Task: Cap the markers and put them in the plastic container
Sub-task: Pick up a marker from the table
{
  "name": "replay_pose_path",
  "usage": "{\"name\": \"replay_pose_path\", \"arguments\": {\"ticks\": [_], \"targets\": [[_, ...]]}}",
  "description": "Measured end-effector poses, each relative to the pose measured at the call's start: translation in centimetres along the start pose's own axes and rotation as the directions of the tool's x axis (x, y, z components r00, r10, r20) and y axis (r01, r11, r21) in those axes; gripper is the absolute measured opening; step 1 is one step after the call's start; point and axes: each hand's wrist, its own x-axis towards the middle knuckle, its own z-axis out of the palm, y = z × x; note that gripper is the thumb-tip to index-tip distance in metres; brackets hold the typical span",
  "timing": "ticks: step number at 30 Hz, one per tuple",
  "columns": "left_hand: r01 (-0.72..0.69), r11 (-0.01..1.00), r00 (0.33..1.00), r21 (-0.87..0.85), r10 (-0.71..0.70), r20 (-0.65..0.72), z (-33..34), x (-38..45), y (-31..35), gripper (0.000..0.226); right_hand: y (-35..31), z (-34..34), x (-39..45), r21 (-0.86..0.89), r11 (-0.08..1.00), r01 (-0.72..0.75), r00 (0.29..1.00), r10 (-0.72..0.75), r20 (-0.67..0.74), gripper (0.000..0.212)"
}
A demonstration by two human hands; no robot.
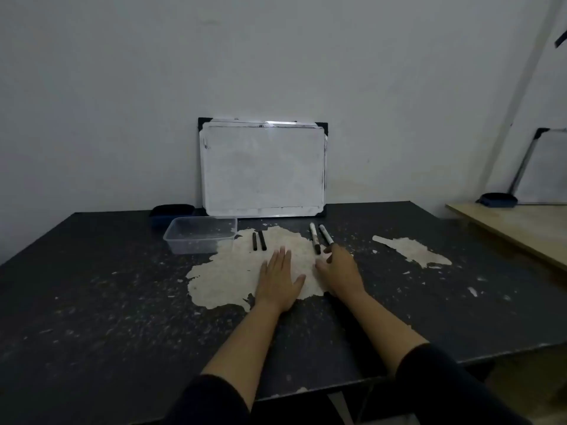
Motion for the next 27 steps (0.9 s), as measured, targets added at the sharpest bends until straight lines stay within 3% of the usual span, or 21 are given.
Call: {"name": "replay_pose_path", "arguments": {"ticks": [9,12,14,18,21,23,25,27], "targets": [[0.029,0.996,0.997,0.082,-0.035,0.067,0.3,0.5,-0.5,0.071,-1.2,1.7,3.5,-0.078,0.997,0.0,1.0,0.001,0.012,0.056],[0.029,0.997,0.997,0.069,-0.034,0.072,0.3,0.3,-0.5,0.071,-0.8,2.1,4.0,-0.087,0.996,-0.011,0.999,0.008,-0.035,0.035],[0.027,0.997,0.997,0.069,-0.031,0.071,0.3,0.3,-0.5,0.071,-0.4,2.2,3.8,-0.041,0.999,-0.032,0.995,0.028,-0.093,0.022],[0.025,0.999,0.998,0.034,-0.027,0.055,0.4,0.4,-0.6,0.07,0.1,1.8,2.1,0.181,0.983,-0.021,0.984,0.052,-0.169,0.022],[0.011,0.988,0.998,-0.157,-0.021,-0.066,0.0,0.3,-0.6,0.062,0.0,1.2,0.8,0.416,0.909,-0.013,0.988,0.076,-0.135,0.02],[0.018,0.912,0.983,-0.41,-0.091,-0.159,-0.9,0.2,-0.3,0.053,-0.6,0.6,-0.2,0.599,0.8,-0.047,0.996,0.081,-0.031,0.015],[0.038,0.73,0.957,-0.682,-0.223,-0.185,-1.8,0.1,-0.2,0.05,-1.4,0.2,-1.1,0.695,0.716,-0.068,0.997,0.029,0.068,0.011],[0.017,0.538,0.927,-0.843,-0.325,-0.189,-2.4,0.4,-0.5,0.047,-1.9,0.0,-1.4,0.697,0.715,-0.049,0.987,-0.072,0.144,0.01]]}}
